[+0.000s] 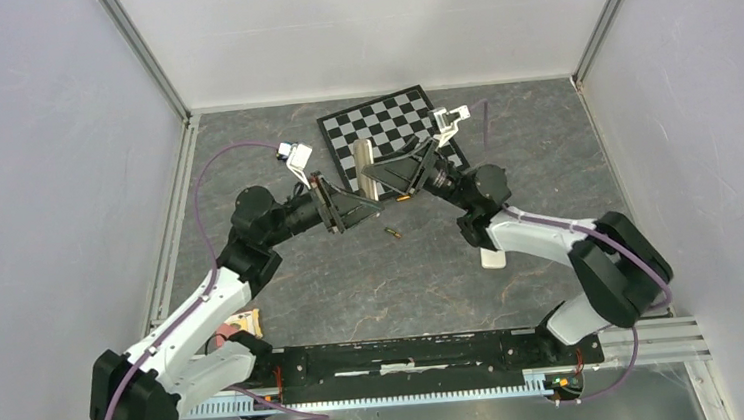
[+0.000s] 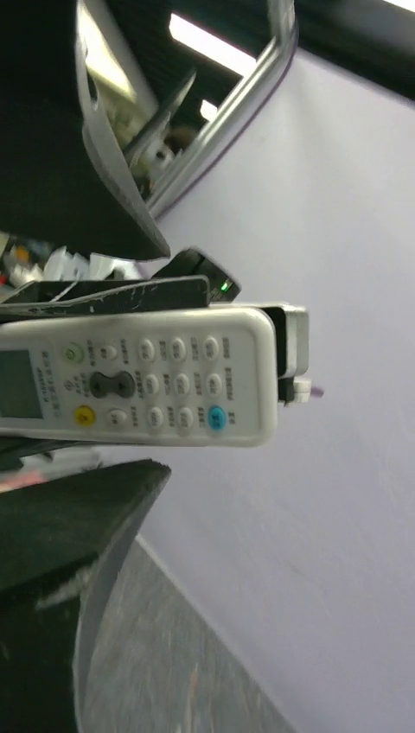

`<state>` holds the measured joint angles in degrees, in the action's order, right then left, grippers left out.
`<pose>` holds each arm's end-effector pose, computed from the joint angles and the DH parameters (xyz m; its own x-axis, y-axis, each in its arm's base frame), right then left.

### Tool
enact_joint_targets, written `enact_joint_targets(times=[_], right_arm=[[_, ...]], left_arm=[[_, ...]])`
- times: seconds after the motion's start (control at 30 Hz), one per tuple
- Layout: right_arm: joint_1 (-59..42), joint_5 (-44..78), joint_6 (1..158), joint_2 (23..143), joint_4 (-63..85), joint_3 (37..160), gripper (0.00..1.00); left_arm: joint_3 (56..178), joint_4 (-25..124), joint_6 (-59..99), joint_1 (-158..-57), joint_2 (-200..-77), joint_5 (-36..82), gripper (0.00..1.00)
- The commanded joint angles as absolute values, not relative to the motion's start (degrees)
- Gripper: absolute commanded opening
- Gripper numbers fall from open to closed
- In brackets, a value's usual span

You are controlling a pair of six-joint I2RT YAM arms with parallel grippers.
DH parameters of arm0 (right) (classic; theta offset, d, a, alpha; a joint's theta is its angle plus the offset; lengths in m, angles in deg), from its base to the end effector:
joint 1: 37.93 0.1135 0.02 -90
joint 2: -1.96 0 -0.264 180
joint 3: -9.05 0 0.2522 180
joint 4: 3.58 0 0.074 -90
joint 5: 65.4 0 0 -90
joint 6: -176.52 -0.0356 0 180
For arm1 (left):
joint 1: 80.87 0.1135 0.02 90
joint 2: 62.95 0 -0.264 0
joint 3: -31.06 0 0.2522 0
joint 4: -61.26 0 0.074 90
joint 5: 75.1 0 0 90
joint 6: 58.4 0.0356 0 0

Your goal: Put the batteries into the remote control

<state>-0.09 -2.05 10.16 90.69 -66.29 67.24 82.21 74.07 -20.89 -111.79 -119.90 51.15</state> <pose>0.2437 0.2095 0.3056 -0.7250 0.5366 -0.4317 -0.6086 -0.2059 0.7663 0.1855 -0.1357 0.3218 -0.6643 -0.3478 -0.6616 0.6419 0.1879 -0.7434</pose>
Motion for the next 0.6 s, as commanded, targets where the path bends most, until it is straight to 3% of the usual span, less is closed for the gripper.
enact_joint_targets(times=[0.0, 0.17, 0.33, 0.57], right_arm=[[-0.53, 0.48, 26.89, 81.73, -49.62, 65.67, 0.97], [-0.58, 8.02, 46.67, 74.87, -16.46, 73.84, 0.98], [-0.52, 15.86, 57.5, 75.33, 8.7, 85.93, 0.98], [-0.5, 15.87, 59.7, 73.29, 17.16, 85.33, 0.95]], left_arm=[[88.28, 57.07, -3.14, -111.98, -118.68, 46.78, 0.02], [92.39, 44.35, 8.31, -113.52, -119.79, 41.8, 0.02], [97.69, 36.46, 15.63, -117.91, -122.19, 32.3, 0.02], [100.31, 30.76, 24.77, -127.22, -126.37, 17.76, 0.02]])
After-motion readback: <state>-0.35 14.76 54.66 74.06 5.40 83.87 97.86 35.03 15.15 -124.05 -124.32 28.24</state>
